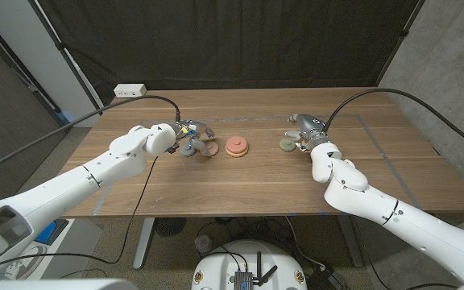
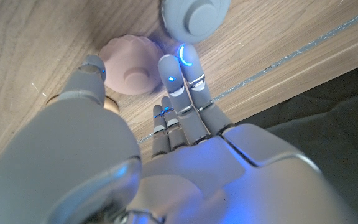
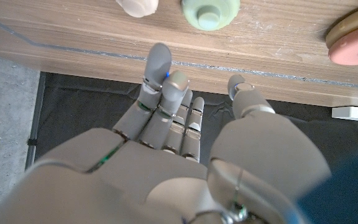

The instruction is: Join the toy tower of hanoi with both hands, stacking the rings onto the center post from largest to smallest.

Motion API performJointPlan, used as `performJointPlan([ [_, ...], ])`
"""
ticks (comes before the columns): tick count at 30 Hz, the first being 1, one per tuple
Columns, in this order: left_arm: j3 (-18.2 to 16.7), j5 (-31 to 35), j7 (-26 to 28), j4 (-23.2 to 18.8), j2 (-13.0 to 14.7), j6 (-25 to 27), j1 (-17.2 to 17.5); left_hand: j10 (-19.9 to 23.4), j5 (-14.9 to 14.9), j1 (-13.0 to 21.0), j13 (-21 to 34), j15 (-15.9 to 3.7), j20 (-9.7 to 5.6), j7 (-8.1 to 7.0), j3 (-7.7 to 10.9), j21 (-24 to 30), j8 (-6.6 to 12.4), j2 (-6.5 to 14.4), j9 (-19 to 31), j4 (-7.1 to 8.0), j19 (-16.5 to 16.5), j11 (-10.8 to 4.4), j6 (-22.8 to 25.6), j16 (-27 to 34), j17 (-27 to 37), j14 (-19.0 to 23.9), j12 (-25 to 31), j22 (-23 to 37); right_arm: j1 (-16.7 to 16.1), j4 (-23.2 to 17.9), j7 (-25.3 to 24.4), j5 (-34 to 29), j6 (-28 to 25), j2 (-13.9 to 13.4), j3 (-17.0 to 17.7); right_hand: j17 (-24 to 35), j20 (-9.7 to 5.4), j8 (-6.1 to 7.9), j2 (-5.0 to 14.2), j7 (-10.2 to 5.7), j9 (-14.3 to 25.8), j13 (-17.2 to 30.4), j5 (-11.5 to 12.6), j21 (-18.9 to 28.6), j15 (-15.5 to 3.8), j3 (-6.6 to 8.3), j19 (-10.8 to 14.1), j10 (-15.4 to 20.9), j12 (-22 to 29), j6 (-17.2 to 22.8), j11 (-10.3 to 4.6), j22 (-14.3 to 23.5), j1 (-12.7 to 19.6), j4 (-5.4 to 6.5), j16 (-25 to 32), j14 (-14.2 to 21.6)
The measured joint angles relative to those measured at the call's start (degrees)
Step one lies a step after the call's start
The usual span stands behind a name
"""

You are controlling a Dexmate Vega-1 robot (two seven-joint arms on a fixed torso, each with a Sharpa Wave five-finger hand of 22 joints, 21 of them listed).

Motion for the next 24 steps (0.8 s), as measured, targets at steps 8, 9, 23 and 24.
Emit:
performJointPlan([
  [8, 0.39, 0.95, 0.56, 0.97, -0.75, -0.22, 0.08, 0.0, -0.2, 0.0, 0.0, 0.0, 0.0, 0.0, 0.0, 0.0, 0.0, 0.0, 0.0, 0.0, 0.0, 0.0, 0.01, 0.0, -0.24, 0.0, 0.0, 0.0, 0.48, 0.0, 0.21, 0.37, -0.44, 0.0, -0.36, -0.03, 0.0, 0.0, 0.46, 0.0, 0.0, 0.28, 0.24, 0.0, 0.0, 0.24, 0.0, 0.53, 0.0, 0.0, -0.11, 0.0, -0.46, 0.25, 0.0, 0.0],
  [9, 0.43, 0.98, 0.56, 1.05, -0.79, -0.25, 0.07, 0.0, -0.2, 0.0, 0.0, 0.0, 0.0, -0.01, 0.0, 0.0, 0.0, 0.0, 0.0, 0.0, 0.0, 0.0, 0.0, 0.0, -0.27, 0.0, 0.0, 0.0, 0.5, -0.01, 0.22, 0.4, -0.46, 0.0, -0.37, 0.01, 0.0, 0.0, 0.46, 0.0, 0.0, 0.28, 0.24, 0.0, 0.0, 0.26, 0.0, 0.52, 0.0, 0.0, -0.11, 0.0, -0.46, 0.23, 0.0, 0.0],
  [23, 0.76, 1.58, 0.24, 1.67, -1.2, -0.28, -0.08, 0.0, -0.63, 0.0, -0.27, 0.0, 0.0, -0.01, 0.0, 0.0, 0.44, 0.0, 0.01, 0.01, 0.0, 0.0, 0.01, -0.01, -0.26, -0.01, 0.0, 0.0, 0.9, -0.01, 0.21, 0.72, -0.84, 0.0, -0.7, 0.09, 0.0, 0.0, 0.46, 0.0, 0.0, 0.28, 0.23, 0.0, 0.0, 0.4, 0.0, 0.51, 0.0, 0.0, -0.11, 0.01, -0.45, 0.09, 0.0, 0.01],
  [24, 0.76, 1.58, 0.24, 1.73, -1.24, -0.28, -0.08, 0.0, -0.63, 0.0, -0.27, 0.0, 0.0, -0.01, 0.0, 0.0, 0.44, 0.0, 0.01, 0.01, 0.0, 0.0, 0.01, 0.0, -0.26, -0.01, 0.0, 0.0, 0.9, -0.01, 0.21, 0.73, -0.86, 0.0, -0.7, 0.09, 0.0, 0.0, 0.46, 0.0, 0.0, 0.28, 0.23, 0.0, 0.0, 0.4, 0.0, 0.51, 0.0, 0.0, -0.11, 0.01, -0.45, 0.09, 0.0, 0.01],
])
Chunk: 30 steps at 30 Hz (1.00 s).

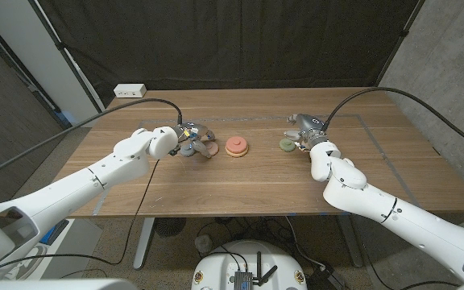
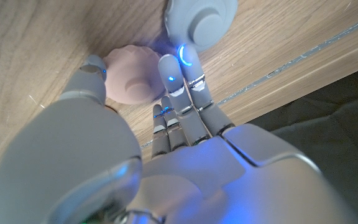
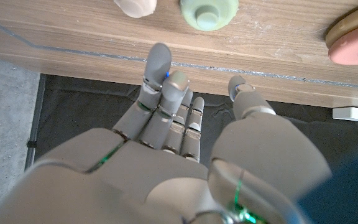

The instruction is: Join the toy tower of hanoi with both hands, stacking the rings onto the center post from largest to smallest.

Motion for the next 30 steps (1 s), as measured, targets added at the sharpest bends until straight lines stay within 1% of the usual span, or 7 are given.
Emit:
performJointPlan([
  [4, 0.02, 0.02, -0.05, 0.29, -0.17, 0.04, 0.0, 0.0, 0.0, 0.0, 0.0, 0.0, 0.0, -0.29, 0.0, 0.0, 0.0, 0.0, 0.0, 0.0, 0.0, 0.0, 0.29, 0.0, 0.0, 0.0, 0.0, 0.0, 0.34, 0.0, -0.01, 0.02, -0.11, 0.02, -0.32, 0.0, 0.0, -0.27, 0.0, 0.0, 0.0, 0.27, 0.0, 0.0, 0.0, 0.0, 0.0, 0.0, 0.0, 0.0, 0.0, 0.0, 0.0, 0.0, 0.0, 0.0],
  [11, 0.16, -0.34, 0.09, 0.71, -0.3, 0.08, 0.07, 0.0, 0.0, 0.0, 0.0, 0.0, 0.0, -0.3, 0.0, 0.0, 0.0, 0.0, 0.0, 0.0, 0.0, 0.0, 0.3, 0.1, -0.2, 0.0, 0.43, 0.0, 0.69, -0.09, -0.01, 0.02, -0.36, 0.05, -0.71, 0.0, 0.0, -0.27, 0.0, 0.0, 0.0, 0.27, 0.39, 0.0, 0.0, 0.24, 0.0, 0.0, 0.0, 0.0, 0.0, 0.0, 0.0, -0.25, 0.0, 0.0],
  [14, 0.25, -0.44, 0.14, 0.86, -0.37, 0.06, 0.11, 0.31, -0.13, 0.25, 0.0, 0.0, 0.0, -0.57, 0.0, 0.0, 0.0, 0.25, 0.0, 0.0, 0.0, -0.31, 0.58, 0.22, -0.13, 0.0, 0.43, 0.0, 0.76, -0.1, -0.01, 0.02, -0.42, 0.05, -0.79, 0.0, 0.0, -0.26, 0.0, 0.0, 0.0, 0.27, 0.39, 0.0, 0.0, 0.24, 0.0, 0.0, 0.0, 0.0, 0.0, 0.0, 0.0, -0.24, 0.0, 0.0],
  [20, 0.4, -0.57, 0.32, 1.13, -0.51, 0.05, 0.21, 0.31, -0.22, 0.45, 0.01, 0.0, 0.0, -0.53, 0.0, 0.0, 0.0, 0.45, 0.0, 0.0, 0.0, -0.32, 0.64, 0.22, -0.27, 0.0, 0.42, 0.0, 0.91, -0.1, 0.01, 0.02, -0.45, 0.08, -0.97, -0.01, 0.0, -0.26, 0.0, 0.11, 0.0, 0.27, 0.61, 0.0, 0.0, 0.42, 0.0, 0.0, 0.0, 0.11, 0.0, 0.01, 0.0, -0.07, 0.0, 0.0],
  [21, 0.41, -0.59, 0.35, 1.17, -0.52, 0.05, 0.22, 0.53, -0.22, 0.45, 0.01, 0.0, 0.0, -0.37, 0.0, 0.0, 0.01, 0.45, 0.01, 0.0, 0.0, -0.53, 0.8, 0.22, -0.27, 0.0, 0.43, 0.0, 0.93, -0.1, 0.01, 0.02, -0.46, 0.08, -0.98, -0.01, 0.0, -0.26, 0.0, 0.21, 0.0, 0.27, 0.6, 0.0, 0.0, 0.48, 0.0, 0.0, 0.0, 0.21, 0.01, 0.01, 0.0, 0.0, 0.0, 0.0],
  [25, 0.49, -0.67, 0.45, 1.31, -0.58, 0.11, 0.28, 0.75, -0.22, 0.45, 0.03, 0.0, 0.0, -0.57, 0.0, 0.0, 0.46, 0.45, 0.01, 0.0, 0.0, -0.48, 1.11, 0.22, -0.27, 0.0, 0.64, 0.0, 1.04, -0.07, 0.07, 0.02, -0.46, 0.09, -1.07, -0.01, 0.0, -0.25, 0.01, 0.21, 0.0, 0.26, 0.61, 0.0, 0.0, 0.48, 0.0, 0.2, 0.0, 0.21, 0.21, 0.01, 0.0, 0.0, 0.0, 0.0],
  [30, 0.58, -0.71, 0.55, 1.36, -0.64, 0.29, 0.39, 3.19, -0.24, 1.07, 0.03, -0.35, 0.0, -0.95, 0.01, 0.0, 1.27, 1.07, 0.0, -0.01, 0.82, -1.13, 3.86, 0.67, -0.26, 0.58, 1.49, 0.0, 1.1, 0.07, 0.09, 0.02, -0.47, 0.14, -1.13, -0.17, 0.0, -0.39, 0.32, 0.21, 0.0, 0.26, 0.6, 0.0, 0.0, 0.5, 0.0, 0.2, 0.0, 0.21, 0.21, 0.01, -0.32, -0.02, 0.0, 0.0],
])
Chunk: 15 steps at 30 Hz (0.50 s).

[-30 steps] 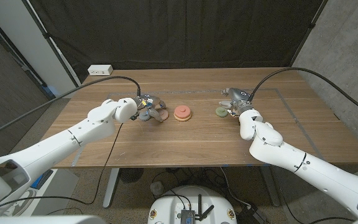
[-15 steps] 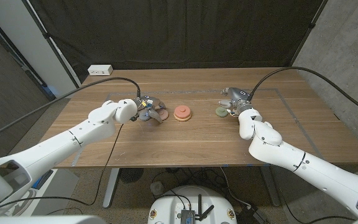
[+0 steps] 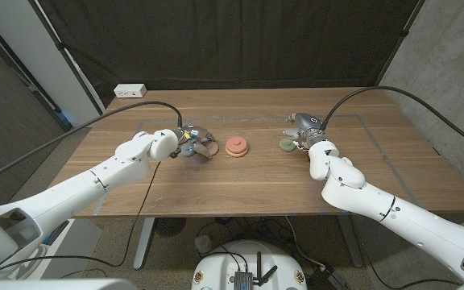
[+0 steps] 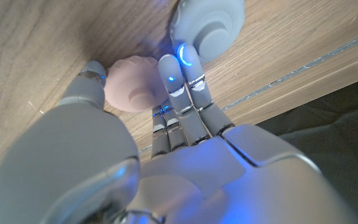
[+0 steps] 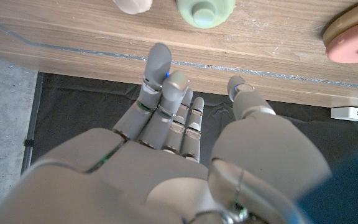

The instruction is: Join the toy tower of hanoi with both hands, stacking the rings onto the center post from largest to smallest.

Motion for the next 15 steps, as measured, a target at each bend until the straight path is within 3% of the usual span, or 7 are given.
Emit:
performJointPlan([
  [5, 0.03, -0.01, 0.1, -0.16, -0.06, 0.95, 0.19, 3.41, -0.04, 1.77, 0.02, -0.27, -0.42, -0.62, 0.55, 0.76, 0.99, 0.2, -0.04, -0.55, 1.68, -1.14, 2.98, 0.66, 0.13, 1.3, 1.27, 0.16, 0.14, 0.26, 0.01, 0.05, 0.04, 0.06, -0.06, 0.0, 0.0, -0.2, -0.02, 0.0, 0.0, 0.0, 0.22, 0.0, 0.0, 0.23, 0.0, 0.0, 0.0, 0.0, 0.0, 0.0, 0.03, -0.23, 0.0, 0.0],
  [15, -0.37, -0.02, 1.24, -1.41, -0.08, 3.44, 1.43, 5.94, -0.19, 5.53, 1.34, -1.55, -1.13, -1.23, 1.51, 1.61, 2.08, 1.1, 0.41, -1.01, 4.4, -0.19, 6.93, 3.11, 2.23, 4.5, 2.96, 0.4, 0.23, 1.0, 0.01, 0.6, 0.54, 0.1, -0.08, 0.17, 0.0, -0.2, -0.02, 0.0, 0.0, -0.01, 0.34, 0.0, 0.0, 0.22, 0.0, 0.0, 0.0, 0.0, 0.0, 0.0, 0.03, -0.23, 0.0, 0.0],
])
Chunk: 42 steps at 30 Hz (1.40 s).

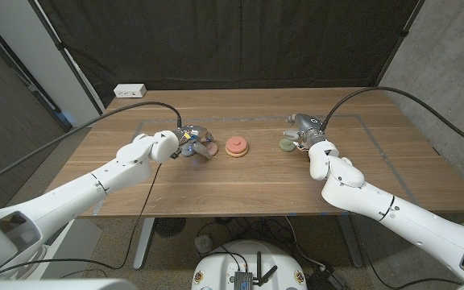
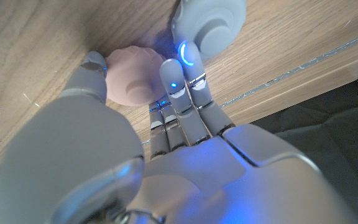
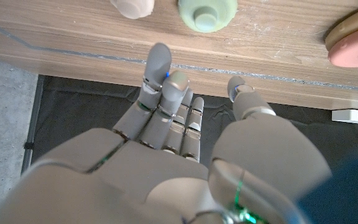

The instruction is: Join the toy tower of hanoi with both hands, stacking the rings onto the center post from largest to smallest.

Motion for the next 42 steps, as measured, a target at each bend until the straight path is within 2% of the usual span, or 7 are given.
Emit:
performJointPlan([
  [5, -0.2, -0.28, 0.56, -0.44, 0.0, 0.74, 0.43, 0.32, 0.08, 1.1, 0.02, -0.16, 0.0, -0.09, 0.72, 0.0, 0.01, -0.06, 0.29, -0.24, 0.61, 0.3, 0.7, 0.05, 0.74, 0.46, 0.03, -0.15, 0.0, 0.21, -0.07, 0.22, 0.25, 0.0, 0.05, 0.0, 0.0, 0.0, 0.01, 0.0, 0.0, 0.0, 0.09, 0.0, 0.0, 0.15, 0.0, 0.42, 0.0, 0.0, -0.42, 0.0, -0.01, 0.16, 0.0, 0.0],
  [23, -0.8, -2.03, 2.18, -1.1, 0.0, 1.73, 0.84, 1.63, 0.5, 1.8, 1.39, -0.77, -0.51, -0.55, 1.82, 0.27, 0.22, -0.75, 0.52, 0.08, 1.75, 0.54, 2.86, 0.49, 3.06, 1.69, 0.52, 0.29, -0.24, -0.11, -0.41, 0.36, 0.42, -0.34, 0.32, -0.11, 0.0, 0.0, 0.31, 0.0, 0.0, 0.27, 0.31, 0.0, 0.0, 0.54, 0.0, 0.62, 0.0, 0.0, -0.2, 0.0, -0.31, 0.08, 0.0, 0.0],
  [26, -0.85, -2.29, 2.31, -1.09, -0.01, 1.72, 0.73, 2.08, 0.5, 2.31, 1.67, -0.78, -0.61, -0.62, 1.82, 0.27, 0.23, -1.27, 0.52, 0.08, 1.84, 0.4, 3.28, 0.49, 3.66, 2.11, 0.52, 0.56, -0.24, -0.19, -0.4, 0.36, 0.33, -0.4, 0.33, -0.1, 0.0, 0.0, 0.3, 0.0, 0.0, 0.27, 0.31, 0.0, 0.0, 0.54, 0.0, 0.62, 0.0, 0.0, -0.2, 0.0, -0.3, 0.08, 0.0, 0.0],
  [42, -1.44, -3.73, 1.62, -1.98, 0.32, 1.88, -0.26, 3.0, 0.49, 2.15, 1.69, -0.88, -0.61, -0.56, 1.82, 0.27, 0.24, -1.09, 0.84, 0.09, 1.84, 0.55, 4.29, 0.49, 4.77, 2.2, 0.48, 0.82, -0.26, -0.51, -0.4, 0.16, -0.02, -0.44, 0.36, -0.27, 0.0, -0.3, 0.3, 0.2, 0.0, 0.27, 0.31, 0.0, 0.41, 0.71, 0.0, 1.03, -0.5, 0.2, -0.2, 0.01, -0.3, -0.08, 0.0, -0.41],
])
